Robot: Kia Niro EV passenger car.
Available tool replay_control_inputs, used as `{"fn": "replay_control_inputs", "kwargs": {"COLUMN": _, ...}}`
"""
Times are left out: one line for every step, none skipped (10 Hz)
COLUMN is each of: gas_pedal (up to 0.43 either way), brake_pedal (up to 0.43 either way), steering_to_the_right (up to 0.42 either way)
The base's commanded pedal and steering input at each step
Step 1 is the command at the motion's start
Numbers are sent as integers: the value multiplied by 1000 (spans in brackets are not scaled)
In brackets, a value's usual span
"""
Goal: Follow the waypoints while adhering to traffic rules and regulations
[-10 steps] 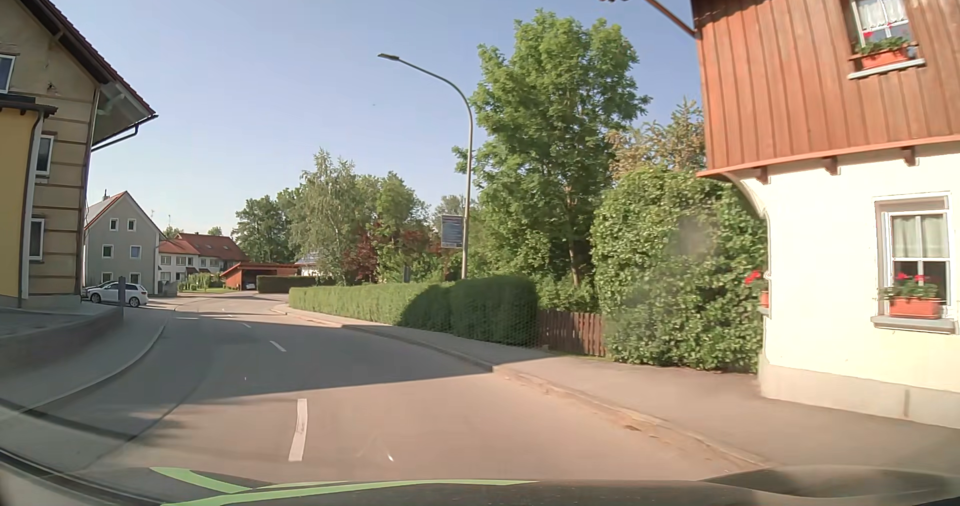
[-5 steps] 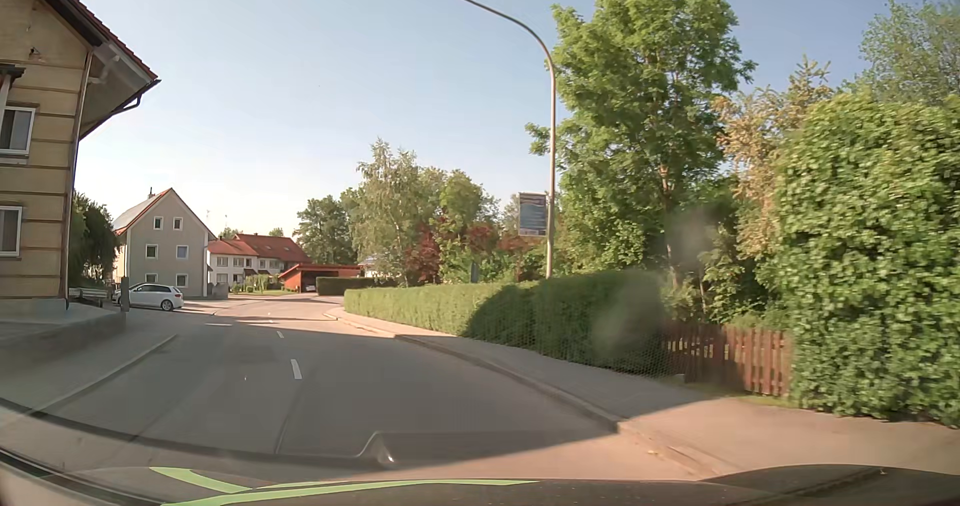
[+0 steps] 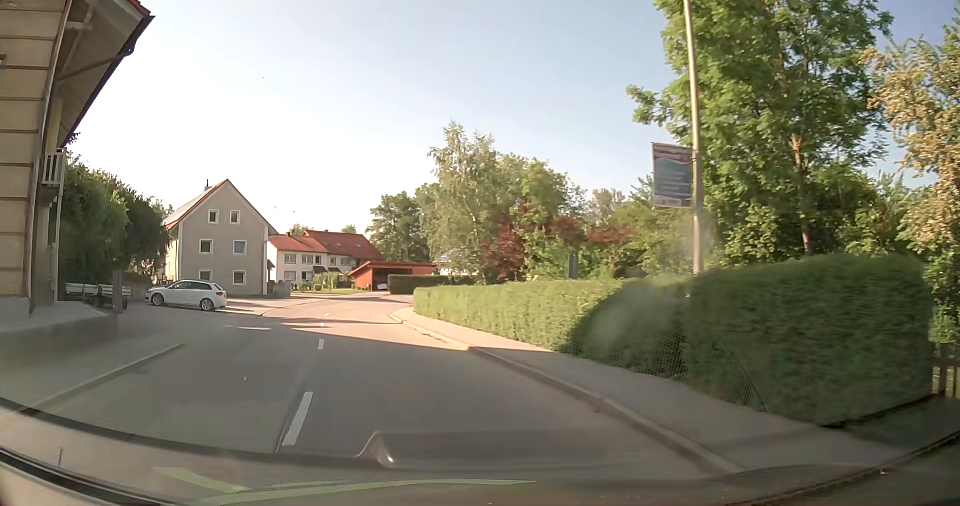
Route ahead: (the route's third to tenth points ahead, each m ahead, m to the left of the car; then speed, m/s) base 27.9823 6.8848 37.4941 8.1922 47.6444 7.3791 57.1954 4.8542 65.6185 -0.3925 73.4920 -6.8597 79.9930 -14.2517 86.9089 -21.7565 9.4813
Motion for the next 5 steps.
{"fn": "replay_control_inputs", "kwargs": {"gas_pedal": 189, "brake_pedal": 0, "steering_to_the_right": -126}}
{"fn": "replay_control_inputs", "kwargs": {"gas_pedal": 189, "brake_pedal": 0, "steering_to_the_right": -114}}
{"fn": "replay_control_inputs", "kwargs": {"gas_pedal": 189, "brake_pedal": 0, "steering_to_the_right": -98}}
{"fn": "replay_control_inputs", "kwargs": {"gas_pedal": 189, "brake_pedal": 0, "steering_to_the_right": -85}}
{"fn": "replay_control_inputs", "kwargs": {"gas_pedal": 189, "brake_pedal": 0, "steering_to_the_right": -76}}
